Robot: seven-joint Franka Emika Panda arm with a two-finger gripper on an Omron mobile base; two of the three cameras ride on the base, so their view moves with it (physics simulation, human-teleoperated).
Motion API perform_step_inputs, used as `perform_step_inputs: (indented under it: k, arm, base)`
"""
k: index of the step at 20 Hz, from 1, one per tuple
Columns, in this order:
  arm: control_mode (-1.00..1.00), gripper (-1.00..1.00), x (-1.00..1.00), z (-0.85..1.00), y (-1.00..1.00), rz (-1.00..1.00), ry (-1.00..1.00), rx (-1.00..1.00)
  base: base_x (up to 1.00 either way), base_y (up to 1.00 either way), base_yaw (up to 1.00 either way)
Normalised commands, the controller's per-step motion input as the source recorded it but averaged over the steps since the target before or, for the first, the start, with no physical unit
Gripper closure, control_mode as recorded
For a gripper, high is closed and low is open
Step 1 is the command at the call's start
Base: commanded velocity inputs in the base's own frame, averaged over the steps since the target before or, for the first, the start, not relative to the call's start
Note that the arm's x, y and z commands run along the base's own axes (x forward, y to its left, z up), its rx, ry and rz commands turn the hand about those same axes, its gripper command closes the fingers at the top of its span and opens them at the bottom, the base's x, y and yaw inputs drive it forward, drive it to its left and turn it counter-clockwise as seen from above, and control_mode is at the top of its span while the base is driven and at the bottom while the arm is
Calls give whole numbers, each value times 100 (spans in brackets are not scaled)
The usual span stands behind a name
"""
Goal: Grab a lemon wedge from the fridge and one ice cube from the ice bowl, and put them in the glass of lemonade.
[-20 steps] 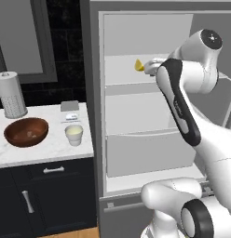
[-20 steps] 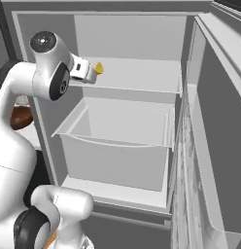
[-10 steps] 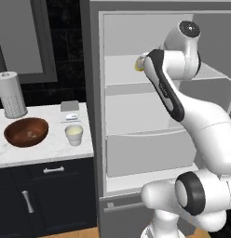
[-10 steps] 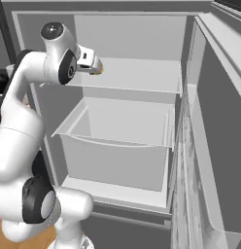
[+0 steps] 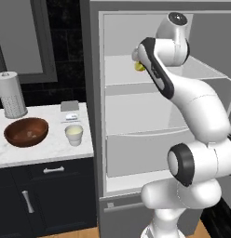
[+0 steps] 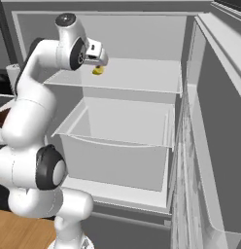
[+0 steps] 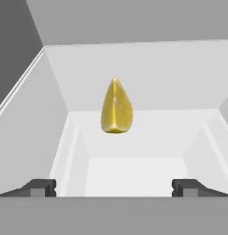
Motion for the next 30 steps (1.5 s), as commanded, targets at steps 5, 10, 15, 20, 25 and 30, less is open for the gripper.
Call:
perform_step_inputs:
  k: [5,10,15,20,25,30]
  arm:
    - [-100,-100,20,-49,0,0,0,0]
    - [-100,-100,81,1,0,0,1,0]
    - [-100,-100,74,-8,0,0,0,0]
    - [-100,-100,49,0,0,0,9,0]
    - [-100,-100,-3,0,0,0,8,0]
    - [-100,-100,-22,0,0,0,0,0]
  base:
    - [0,0,0]
    - [0,0,0]
    - [0,0,0]
    - [0,0,0]
    - [0,0,0]
    - [0,0,0]
